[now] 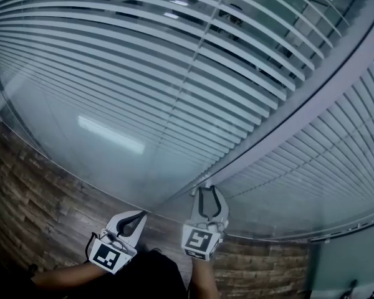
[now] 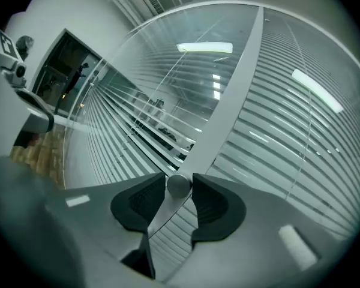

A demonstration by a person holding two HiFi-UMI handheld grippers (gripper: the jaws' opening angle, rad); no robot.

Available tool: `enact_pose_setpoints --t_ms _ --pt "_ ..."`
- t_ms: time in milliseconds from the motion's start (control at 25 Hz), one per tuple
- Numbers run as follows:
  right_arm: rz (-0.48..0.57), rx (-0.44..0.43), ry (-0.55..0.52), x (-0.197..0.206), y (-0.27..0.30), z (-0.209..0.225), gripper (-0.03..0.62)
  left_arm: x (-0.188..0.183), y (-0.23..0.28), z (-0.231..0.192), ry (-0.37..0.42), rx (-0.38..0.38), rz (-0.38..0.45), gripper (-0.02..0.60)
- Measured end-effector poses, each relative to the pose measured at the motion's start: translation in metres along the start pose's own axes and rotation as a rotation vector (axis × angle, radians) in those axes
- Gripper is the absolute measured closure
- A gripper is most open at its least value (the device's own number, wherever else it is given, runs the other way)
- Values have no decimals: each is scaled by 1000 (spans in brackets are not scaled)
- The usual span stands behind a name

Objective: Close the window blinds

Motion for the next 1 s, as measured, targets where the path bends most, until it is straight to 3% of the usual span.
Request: enact_pose_setpoints --t_ms 240,480,880,1000 --pt "-27 31 90 5 15 2 462 6 7 -21 -21 -16 -11 581" --pt "-37 56 71 3 20 1 465 8 6 -33 -36 -12 -15 581" --pt "13 86 -41 -20 -32 -2 467 -5 -44 -6 -33 5 30 581" --pt "19 74 -132 -20 -32 -3 467 -5 -48 -8 -42 -4 30 581"
Point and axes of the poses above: the fingertips, and each gripper's own axes: y forward along the fingers, z to its right, x out of its underside, the point moved 4 cm from there along -y, backward along the fingers, and after that the axes turned 12 degrees about x, right-handed, at the moved point
